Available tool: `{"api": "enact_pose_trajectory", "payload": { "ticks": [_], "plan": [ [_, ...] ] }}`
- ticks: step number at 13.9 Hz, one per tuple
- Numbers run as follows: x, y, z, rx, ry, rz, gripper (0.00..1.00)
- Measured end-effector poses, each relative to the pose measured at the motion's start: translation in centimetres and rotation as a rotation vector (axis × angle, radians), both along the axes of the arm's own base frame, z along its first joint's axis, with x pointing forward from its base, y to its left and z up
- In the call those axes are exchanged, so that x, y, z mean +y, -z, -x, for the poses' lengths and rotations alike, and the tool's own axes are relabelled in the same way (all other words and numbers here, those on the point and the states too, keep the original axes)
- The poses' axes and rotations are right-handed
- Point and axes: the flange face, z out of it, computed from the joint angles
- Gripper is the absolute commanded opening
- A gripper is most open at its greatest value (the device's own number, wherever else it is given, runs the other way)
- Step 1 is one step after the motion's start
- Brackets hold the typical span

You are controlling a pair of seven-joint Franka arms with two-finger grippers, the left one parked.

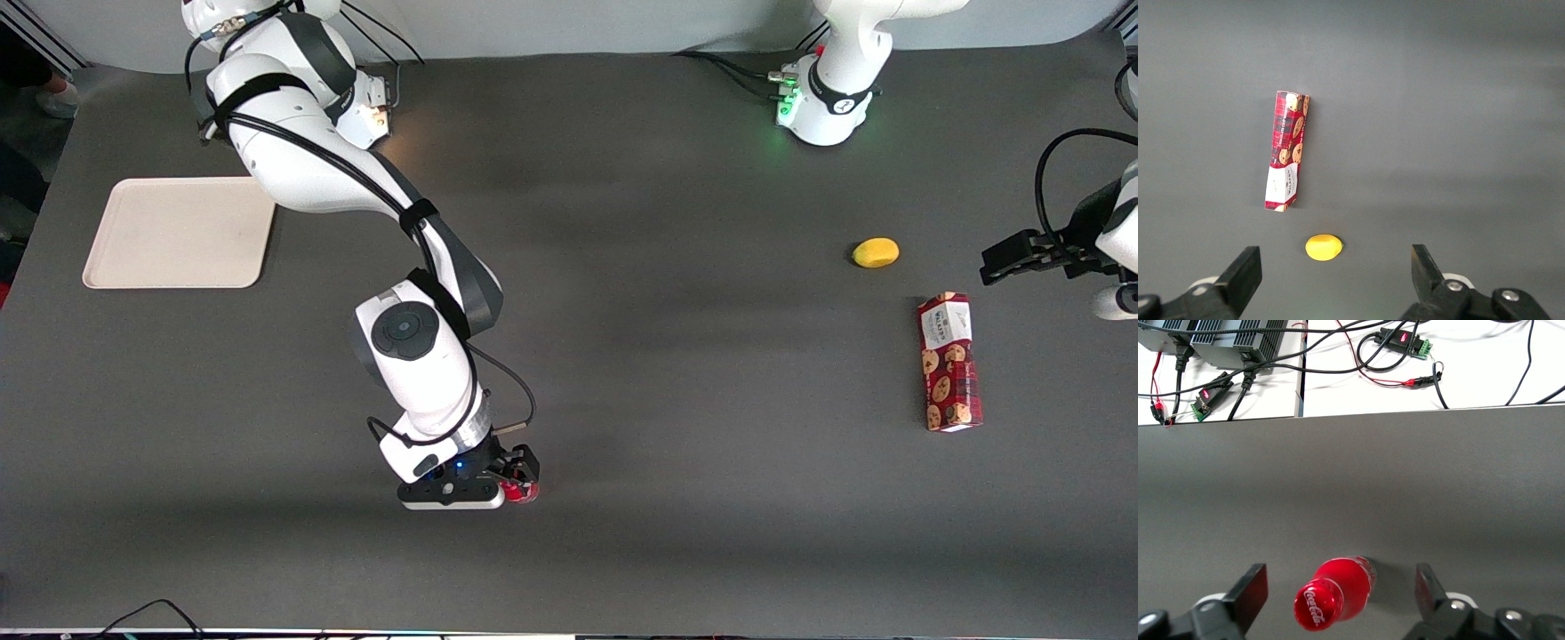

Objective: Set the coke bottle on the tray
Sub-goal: 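Close the right gripper on the red bottle and lift it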

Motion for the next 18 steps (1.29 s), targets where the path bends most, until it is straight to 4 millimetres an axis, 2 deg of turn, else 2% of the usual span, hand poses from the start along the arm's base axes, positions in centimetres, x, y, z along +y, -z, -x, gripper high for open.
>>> {"api": "enact_pose_trajectory", "payload": {
  "ticks": [1,5,6,9,11,12,18],
  "plan": [
    [0.0,0.4,0.0,0.004,0.002,0.000,0.87],
    [0.5,1.8,0.2,0.012,0.007,-0.005,0.87],
    [0.6,2.0,0.2,0.014,0.010,-0.007,0.83],
    [1.1,2.3,0.5,0.017,0.020,-0.013,0.55],
    [1.1,2.3,0.5,0.010,0.016,-0.002,0.30],
    [1.1,2.2,0.4,0.004,0.013,0.006,0.24],
    [1.1,2.2,0.4,-0.001,0.010,0.016,0.16]
  ]
}}
